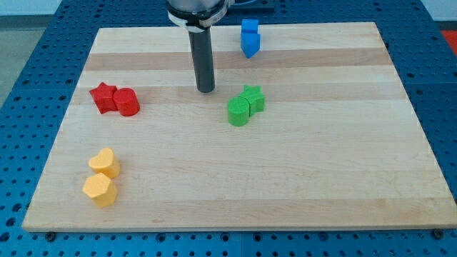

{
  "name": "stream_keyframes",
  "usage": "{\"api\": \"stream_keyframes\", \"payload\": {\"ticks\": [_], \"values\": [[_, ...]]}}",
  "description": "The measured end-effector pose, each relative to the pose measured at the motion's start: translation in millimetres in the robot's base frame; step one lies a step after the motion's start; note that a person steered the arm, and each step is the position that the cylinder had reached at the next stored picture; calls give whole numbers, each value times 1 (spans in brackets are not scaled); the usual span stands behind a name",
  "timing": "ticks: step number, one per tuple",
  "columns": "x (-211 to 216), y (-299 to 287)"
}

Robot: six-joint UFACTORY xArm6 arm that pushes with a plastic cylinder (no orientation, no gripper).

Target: Move the green blocks towards the center right of the board

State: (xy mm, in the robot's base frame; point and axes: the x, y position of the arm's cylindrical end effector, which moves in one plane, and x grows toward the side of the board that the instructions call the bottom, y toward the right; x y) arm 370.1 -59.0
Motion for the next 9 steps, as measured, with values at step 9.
{"api": "stream_keyframes", "payload": {"ticks": [9], "values": [[47, 92]]}}
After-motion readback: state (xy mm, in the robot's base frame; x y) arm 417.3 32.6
